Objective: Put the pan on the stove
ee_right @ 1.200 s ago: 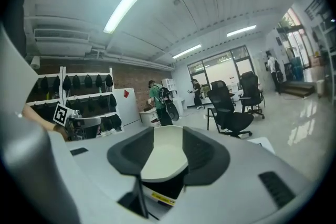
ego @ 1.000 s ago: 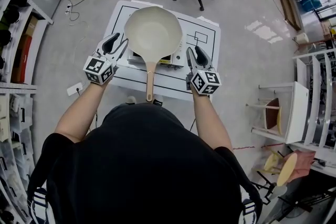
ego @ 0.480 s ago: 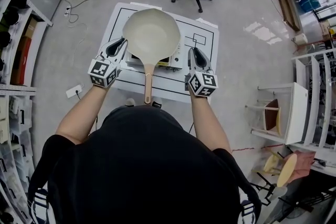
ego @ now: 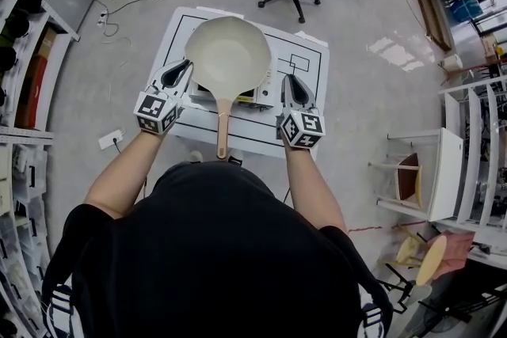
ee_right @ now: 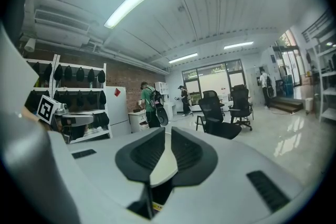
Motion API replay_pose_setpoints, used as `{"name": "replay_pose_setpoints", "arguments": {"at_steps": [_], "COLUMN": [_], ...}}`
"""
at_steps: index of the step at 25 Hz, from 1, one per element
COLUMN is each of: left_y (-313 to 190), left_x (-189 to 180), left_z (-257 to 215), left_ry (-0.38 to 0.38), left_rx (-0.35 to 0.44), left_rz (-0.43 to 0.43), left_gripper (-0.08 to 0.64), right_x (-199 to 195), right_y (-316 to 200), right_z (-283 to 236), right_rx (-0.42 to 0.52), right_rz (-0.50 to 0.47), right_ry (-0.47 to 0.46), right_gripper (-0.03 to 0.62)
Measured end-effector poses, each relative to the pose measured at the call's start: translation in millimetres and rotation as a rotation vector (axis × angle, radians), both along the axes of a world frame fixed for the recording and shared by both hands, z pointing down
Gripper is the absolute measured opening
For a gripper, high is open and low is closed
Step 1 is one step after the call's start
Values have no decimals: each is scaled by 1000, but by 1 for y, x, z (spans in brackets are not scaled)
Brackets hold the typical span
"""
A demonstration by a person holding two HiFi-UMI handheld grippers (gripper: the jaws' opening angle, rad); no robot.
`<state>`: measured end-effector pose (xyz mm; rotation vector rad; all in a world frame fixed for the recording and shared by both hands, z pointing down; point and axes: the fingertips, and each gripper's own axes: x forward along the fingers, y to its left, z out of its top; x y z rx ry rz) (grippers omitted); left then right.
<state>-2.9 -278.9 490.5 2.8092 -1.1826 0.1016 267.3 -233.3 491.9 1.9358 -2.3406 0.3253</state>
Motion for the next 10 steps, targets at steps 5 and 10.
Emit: {"name": "replay_pose_setpoints", "arguments": {"at_steps": [5,10], "left_y": [1,3], "left_x": [-2,-1], "left_z": [2,4], "left_ry": [-2,-5], "left_rx": [-6,-10], "left_rz": [-9,-8], "left_gripper": [40,39], "right_x": [-2,-3], "right_y": [0,1], "right_z": [0,1], "right_rx": [-3,-7], "right_rz": [-1,0], "right_ry": [5,8], "right_gripper": [35,32]}}
